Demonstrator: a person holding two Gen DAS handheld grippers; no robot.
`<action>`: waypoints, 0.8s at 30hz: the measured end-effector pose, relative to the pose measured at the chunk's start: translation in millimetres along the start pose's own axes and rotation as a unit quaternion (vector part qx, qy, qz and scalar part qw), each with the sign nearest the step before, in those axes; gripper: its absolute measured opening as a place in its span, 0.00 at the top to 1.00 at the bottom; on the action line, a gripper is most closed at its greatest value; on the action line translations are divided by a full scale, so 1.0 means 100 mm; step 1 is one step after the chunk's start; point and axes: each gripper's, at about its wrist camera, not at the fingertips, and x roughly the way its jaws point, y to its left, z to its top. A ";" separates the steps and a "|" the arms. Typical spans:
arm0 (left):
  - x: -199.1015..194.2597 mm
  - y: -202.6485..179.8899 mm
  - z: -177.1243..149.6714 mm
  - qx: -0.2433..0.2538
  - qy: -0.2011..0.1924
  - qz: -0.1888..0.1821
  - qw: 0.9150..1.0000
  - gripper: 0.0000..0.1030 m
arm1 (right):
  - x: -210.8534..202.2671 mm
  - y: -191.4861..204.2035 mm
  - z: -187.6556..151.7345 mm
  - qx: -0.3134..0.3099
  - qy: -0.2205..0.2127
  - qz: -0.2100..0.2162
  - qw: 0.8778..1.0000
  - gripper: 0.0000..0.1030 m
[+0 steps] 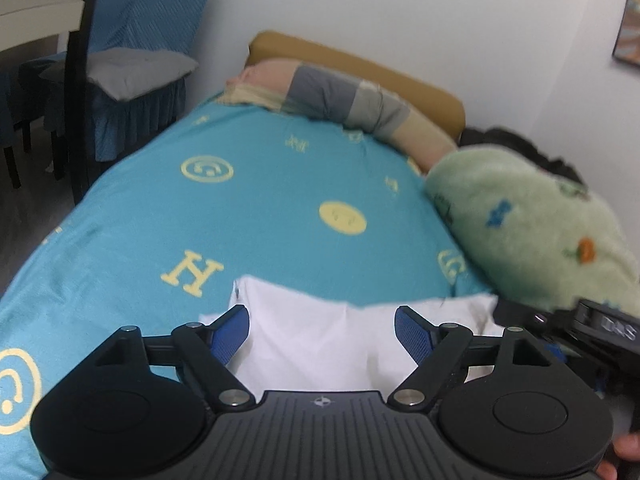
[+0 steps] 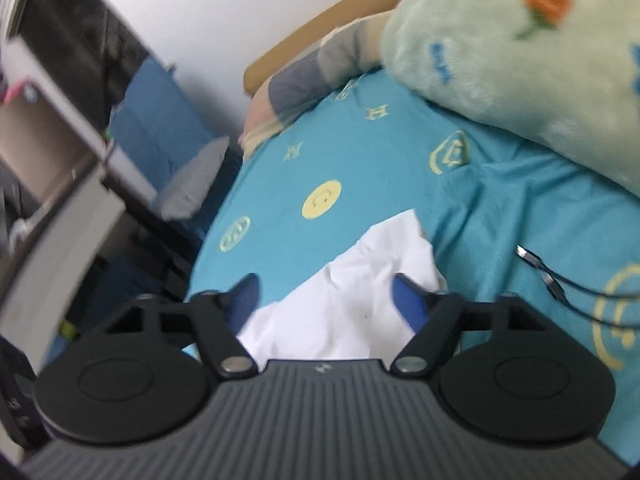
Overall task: Fold clothes
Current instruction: 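Open both grippers and press the folded white T-shirt flat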
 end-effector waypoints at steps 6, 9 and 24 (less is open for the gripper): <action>0.37 0.11 -0.10 -0.002 0.043 0.021 0.999 0.22 | 0.55 0.04 -0.18 -0.097 0.017 -0.061 0.993 0.48; 0.41 0.11 -0.15 0.011 0.045 0.026 0.999 0.22 | 0.65 0.09 -0.24 -0.125 0.021 -0.078 0.989 0.49; -0.62 -0.10 -0.36 0.044 0.007 0.030 0.999 0.22 | -0.41 0.49 -0.41 -0.167 -0.004 -0.044 0.985 0.48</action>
